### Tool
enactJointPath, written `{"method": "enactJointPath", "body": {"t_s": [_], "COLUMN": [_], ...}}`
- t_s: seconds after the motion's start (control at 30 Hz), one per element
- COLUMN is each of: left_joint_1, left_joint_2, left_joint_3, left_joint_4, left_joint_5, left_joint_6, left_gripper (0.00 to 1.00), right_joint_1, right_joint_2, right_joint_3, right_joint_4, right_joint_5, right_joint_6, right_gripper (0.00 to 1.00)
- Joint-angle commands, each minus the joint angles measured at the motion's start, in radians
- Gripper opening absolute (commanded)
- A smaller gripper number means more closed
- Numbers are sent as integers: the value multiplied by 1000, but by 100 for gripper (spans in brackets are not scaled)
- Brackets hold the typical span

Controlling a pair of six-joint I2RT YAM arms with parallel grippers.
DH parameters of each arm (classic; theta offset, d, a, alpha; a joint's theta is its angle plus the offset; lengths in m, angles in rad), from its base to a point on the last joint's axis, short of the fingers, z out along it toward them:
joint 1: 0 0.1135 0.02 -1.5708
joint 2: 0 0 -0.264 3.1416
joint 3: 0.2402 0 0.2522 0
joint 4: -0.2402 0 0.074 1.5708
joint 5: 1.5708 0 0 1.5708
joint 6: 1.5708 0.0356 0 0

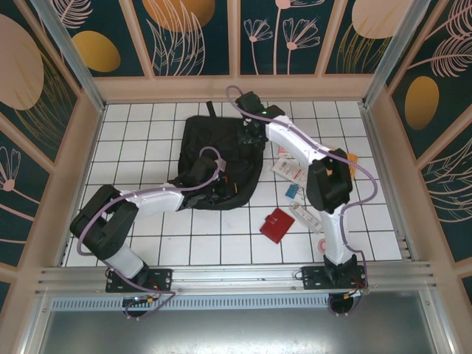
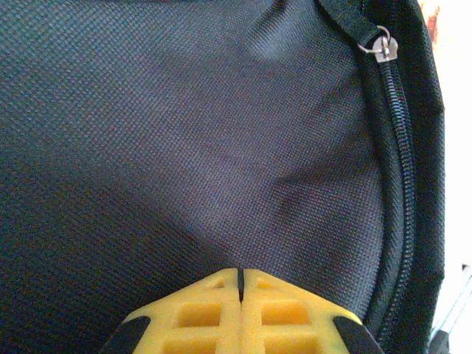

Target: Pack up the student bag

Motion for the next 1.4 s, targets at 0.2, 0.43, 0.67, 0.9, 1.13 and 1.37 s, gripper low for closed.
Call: {"method": "enactJointPath", "body": {"t_s": [0.2,0.43,0.67,0.9,1.13,1.37], "left_joint_1": [2,3,3,2,2,2], "left_joint_2": [-68,-54,-54,-54,-57,-80], "left_joint_3": [-39,-33,-33,-31,-33,-30], "left_joint_4": [-37,-18,-21,-20,-15,-33], "left_joint_5": [-121,-130,-139,-148,-155,-182], "left_joint_6": [26,20,25,23,14,11], "left_gripper": [9,11,12,12,12,12], "right_joint_1": [106,148,148,135,129,128], "right_joint_2": [66,75,73,71,64,-70], "right_joint_3": [69,50,-44,-108,-115,-152], "right_joint_4": [-215,-313,-320,-259,-198,-114], "right_joint_5": [127,262,292,221,216,239], "right_joint_6": [-35,-25,-18,-33,-36,-22], "right_gripper": [41,45,48,44,14,0]}}
